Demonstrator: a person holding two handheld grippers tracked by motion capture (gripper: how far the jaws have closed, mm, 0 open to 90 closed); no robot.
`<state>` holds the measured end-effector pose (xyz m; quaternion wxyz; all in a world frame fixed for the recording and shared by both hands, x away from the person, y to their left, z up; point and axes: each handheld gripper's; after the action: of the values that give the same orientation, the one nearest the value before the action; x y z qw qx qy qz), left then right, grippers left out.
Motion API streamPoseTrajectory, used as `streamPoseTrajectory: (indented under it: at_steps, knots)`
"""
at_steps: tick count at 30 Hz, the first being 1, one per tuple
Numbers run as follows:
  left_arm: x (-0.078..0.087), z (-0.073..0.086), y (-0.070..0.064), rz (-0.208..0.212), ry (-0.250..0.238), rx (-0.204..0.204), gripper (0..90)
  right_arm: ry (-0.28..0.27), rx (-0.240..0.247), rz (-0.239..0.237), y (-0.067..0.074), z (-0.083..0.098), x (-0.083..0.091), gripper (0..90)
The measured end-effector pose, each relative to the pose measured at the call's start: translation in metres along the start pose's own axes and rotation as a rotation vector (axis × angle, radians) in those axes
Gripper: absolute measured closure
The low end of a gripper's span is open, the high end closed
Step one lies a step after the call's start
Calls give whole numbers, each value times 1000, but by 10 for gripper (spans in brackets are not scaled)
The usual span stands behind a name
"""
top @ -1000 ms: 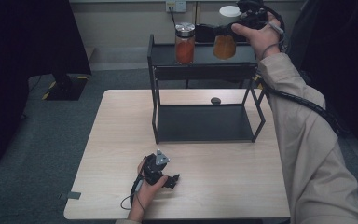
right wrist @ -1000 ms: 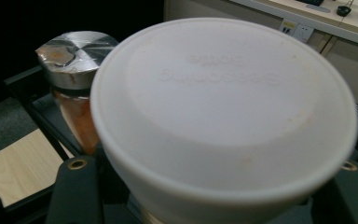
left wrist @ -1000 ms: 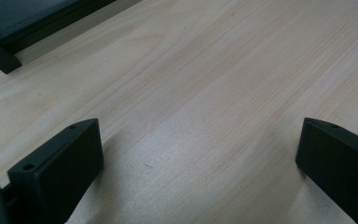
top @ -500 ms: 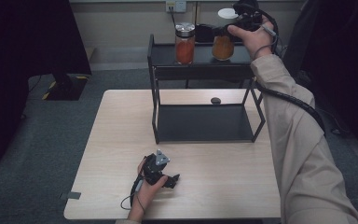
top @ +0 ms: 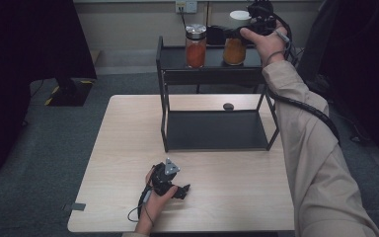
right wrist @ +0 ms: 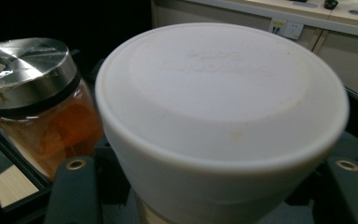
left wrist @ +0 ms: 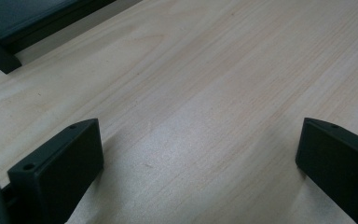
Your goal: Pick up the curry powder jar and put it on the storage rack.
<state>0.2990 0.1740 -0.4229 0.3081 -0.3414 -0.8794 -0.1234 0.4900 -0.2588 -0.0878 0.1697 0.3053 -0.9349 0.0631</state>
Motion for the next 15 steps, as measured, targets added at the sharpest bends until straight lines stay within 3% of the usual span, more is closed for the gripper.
streamPoseTrajectory:
  at_steps: [5,9,15]
  knots:
    - [0,0,0,0,0,0,0,-8,2,1,0,2,0,230]
    - [0,0,0,0,0,0,0,-10,-14,14,0,2,4,61]
    - [0,0,0,0,0,1,0,-27,7,47,4,8,18,11]
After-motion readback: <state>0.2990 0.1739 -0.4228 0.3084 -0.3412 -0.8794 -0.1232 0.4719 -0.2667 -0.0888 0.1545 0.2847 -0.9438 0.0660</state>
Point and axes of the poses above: each handheld gripper's, and its own axes: x roughly backward along the jaws, z roughly out of its underside, y roughly to its left, and after that the axes turned 4 degrees about -y, right-handed
